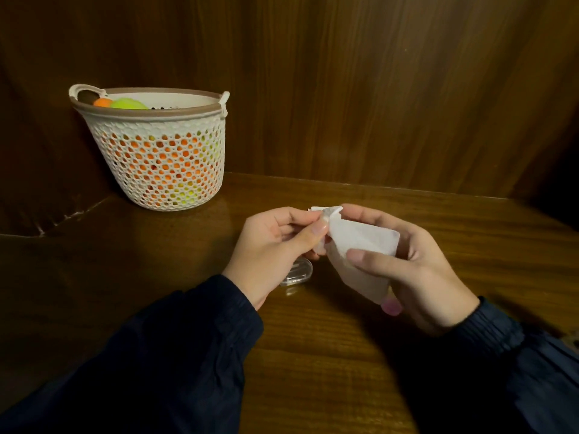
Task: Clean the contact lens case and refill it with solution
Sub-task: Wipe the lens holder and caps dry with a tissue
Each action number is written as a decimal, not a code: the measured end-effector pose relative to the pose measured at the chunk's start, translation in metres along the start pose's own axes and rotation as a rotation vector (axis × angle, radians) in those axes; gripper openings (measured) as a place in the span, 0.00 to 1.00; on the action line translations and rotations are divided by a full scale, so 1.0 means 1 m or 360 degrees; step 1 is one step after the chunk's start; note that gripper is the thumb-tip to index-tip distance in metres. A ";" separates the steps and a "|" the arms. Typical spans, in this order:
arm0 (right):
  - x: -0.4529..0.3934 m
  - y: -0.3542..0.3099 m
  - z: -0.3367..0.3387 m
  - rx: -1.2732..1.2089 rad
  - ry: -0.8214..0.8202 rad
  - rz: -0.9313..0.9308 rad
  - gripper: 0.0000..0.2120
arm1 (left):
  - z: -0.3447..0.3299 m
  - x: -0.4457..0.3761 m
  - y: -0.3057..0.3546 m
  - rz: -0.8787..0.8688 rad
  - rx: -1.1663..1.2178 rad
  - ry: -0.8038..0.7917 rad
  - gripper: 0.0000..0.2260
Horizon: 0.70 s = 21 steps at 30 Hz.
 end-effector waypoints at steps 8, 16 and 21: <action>0.010 -0.002 -0.017 -0.1181 -0.0470 -0.0452 0.30 | 0.001 -0.002 0.010 -0.0249 -0.0227 0.0011 0.10; 0.007 0.004 -0.020 -0.1438 -0.0623 -0.0581 0.28 | -0.001 -0.002 0.017 -0.0411 -0.0501 0.0006 0.11; 0.006 0.001 -0.007 -0.0948 -0.0228 -0.0289 0.17 | -0.001 -0.001 0.017 -0.0385 -0.0371 0.0018 0.10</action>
Point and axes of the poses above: each hand's wrist, its own x-axis away from the middle knuckle, its own z-axis out of the back of the hand, y = z × x, the point moved 7 cm from there along -x, towards the middle knuckle, and after that the axes turned 9 degrees about -z, right-handed, at the moved point
